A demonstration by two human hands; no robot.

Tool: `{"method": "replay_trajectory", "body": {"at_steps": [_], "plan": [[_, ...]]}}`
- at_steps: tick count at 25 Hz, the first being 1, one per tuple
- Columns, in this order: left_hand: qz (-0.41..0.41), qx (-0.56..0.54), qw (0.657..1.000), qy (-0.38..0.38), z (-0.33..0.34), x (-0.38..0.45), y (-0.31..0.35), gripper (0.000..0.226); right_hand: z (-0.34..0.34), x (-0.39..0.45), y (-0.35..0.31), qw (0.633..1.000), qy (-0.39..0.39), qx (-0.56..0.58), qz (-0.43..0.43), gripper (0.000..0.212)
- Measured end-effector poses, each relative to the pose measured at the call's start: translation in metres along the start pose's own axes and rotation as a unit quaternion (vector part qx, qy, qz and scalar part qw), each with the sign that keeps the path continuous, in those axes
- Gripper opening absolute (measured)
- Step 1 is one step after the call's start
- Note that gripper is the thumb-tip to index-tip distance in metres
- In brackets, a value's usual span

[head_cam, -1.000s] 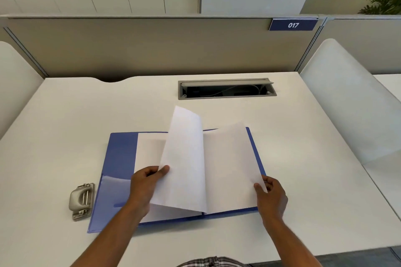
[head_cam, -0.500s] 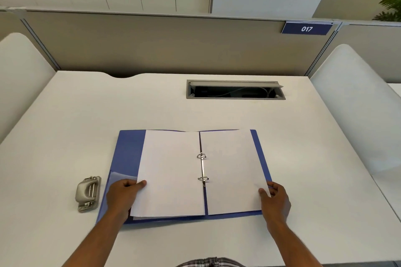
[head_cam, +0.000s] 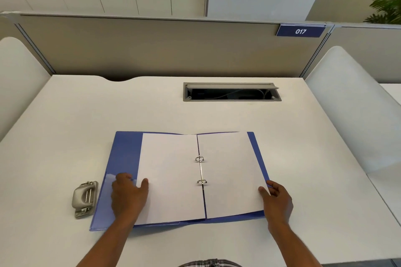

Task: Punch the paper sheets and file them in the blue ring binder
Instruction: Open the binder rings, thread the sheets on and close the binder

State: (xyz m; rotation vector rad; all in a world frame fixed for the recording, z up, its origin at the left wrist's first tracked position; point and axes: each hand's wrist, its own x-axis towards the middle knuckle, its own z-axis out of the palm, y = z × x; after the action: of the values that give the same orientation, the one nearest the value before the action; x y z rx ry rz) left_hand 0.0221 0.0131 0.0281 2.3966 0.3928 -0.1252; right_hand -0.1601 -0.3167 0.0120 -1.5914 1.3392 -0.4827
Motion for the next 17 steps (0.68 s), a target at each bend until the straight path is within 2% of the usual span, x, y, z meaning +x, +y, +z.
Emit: {"method": "replay_trajectory", "body": {"at_steps": [3,5,7,10,12,13,15,17], "plan": [[0.108,-0.016,0.994,0.000,-0.002,-0.013,0.036,0.023,-0.004,-0.015,-0.021,0.997,0.010,0.058,-0.058,0.022],[0.135,-0.109,0.982,-0.079,0.000,-0.027,0.065,0.008,0.000,-0.034,-0.040,0.989,-0.002,0.079,-0.127,0.020],[0.119,-0.206,0.951,-0.195,0.003,-0.046,0.095,0.001,0.009,-0.056,-0.057,0.976,-0.031,0.077,-0.201,0.019],[0.093,-0.269,0.911,-0.299,0.008,-0.074,0.135,0.028,0.027,-0.083,-0.069,0.947,-0.076,0.048,-0.308,0.018],[0.077,-0.270,0.912,-0.300,0.011,-0.079,0.151,0.044,0.039,-0.096,-0.072,0.924,-0.120,0.032,-0.362,0.016],[0.079,-0.256,0.921,-0.282,0.013,-0.078,0.153,0.044,0.043,-0.101,-0.073,0.912,-0.146,0.026,-0.383,0.016],[0.094,-0.210,0.946,-0.230,0.014,-0.071,0.152,0.030,0.051,-0.106,-0.073,0.891,-0.199,0.019,-0.408,0.018],[0.102,-0.182,0.959,-0.192,0.011,-0.061,0.145,0.015,0.052,-0.108,-0.074,0.882,-0.252,0.027,-0.398,0.024]]}}
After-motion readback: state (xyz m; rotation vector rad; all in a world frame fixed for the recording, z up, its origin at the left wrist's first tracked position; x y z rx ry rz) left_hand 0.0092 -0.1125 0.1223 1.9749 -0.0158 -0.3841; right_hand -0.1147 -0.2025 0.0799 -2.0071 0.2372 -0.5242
